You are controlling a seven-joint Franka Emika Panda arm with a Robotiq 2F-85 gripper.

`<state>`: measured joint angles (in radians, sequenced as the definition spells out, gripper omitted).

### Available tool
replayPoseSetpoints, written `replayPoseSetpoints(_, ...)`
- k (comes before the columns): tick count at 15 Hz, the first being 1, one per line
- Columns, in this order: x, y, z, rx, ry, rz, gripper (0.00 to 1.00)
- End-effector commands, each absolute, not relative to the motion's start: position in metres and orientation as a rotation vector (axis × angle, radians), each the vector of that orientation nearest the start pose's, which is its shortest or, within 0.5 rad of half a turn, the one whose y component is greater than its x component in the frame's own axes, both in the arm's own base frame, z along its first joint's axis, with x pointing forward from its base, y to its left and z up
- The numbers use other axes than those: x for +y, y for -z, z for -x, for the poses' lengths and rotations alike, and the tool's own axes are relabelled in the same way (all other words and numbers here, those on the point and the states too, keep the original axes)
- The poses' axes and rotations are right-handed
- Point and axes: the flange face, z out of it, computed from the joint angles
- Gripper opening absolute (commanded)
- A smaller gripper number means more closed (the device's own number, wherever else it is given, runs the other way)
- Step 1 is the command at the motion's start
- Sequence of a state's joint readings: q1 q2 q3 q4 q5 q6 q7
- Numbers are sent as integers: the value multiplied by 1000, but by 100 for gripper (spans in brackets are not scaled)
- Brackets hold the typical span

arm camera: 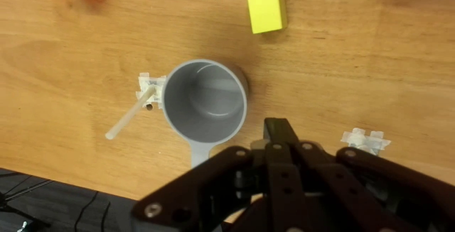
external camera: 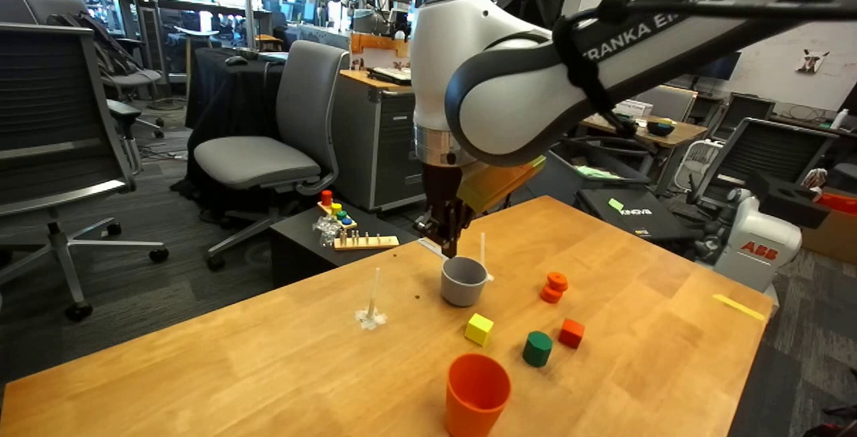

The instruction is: Put the blocks in the gray cup

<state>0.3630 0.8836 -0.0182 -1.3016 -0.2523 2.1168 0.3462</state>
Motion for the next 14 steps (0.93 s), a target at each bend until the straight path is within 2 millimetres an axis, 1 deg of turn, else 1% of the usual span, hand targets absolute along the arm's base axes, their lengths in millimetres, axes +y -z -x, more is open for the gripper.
replayPoseSetpoints(1,254,-223,-650,-294,-28,3386,27)
replayPoseSetpoints(2,254,-221,-638,-292,-63,3391,8)
replayPoseSetpoints(3,253,-219,-626,-289,-98,3395,33)
replayPoseSetpoints(5,244,-214,-604,-277,-160,3417,36)
replayPoseSetpoints(6,237,-211,-592,-269,-192,3434,42)
replayPoseSetpoints(7,229,-207,-581,-259,-217,3447,51)
replayPoseSetpoints(8,220,-205,-571,-246,-240,3465,58)
replayPoseSetpoints(9,213,-202,-563,-247,-270,3480,67)
replayPoseSetpoints(10,204,-200,-556,-242,-283,3503,73)
replayPoseSetpoints(11,196,-197,-551,-244,-294,3519,82)
replayPoseSetpoints(13,181,-191,-545,-266,-303,3535,95)
replayPoseSetpoints(14,174,-187,-545,-287,-296,3546,100)
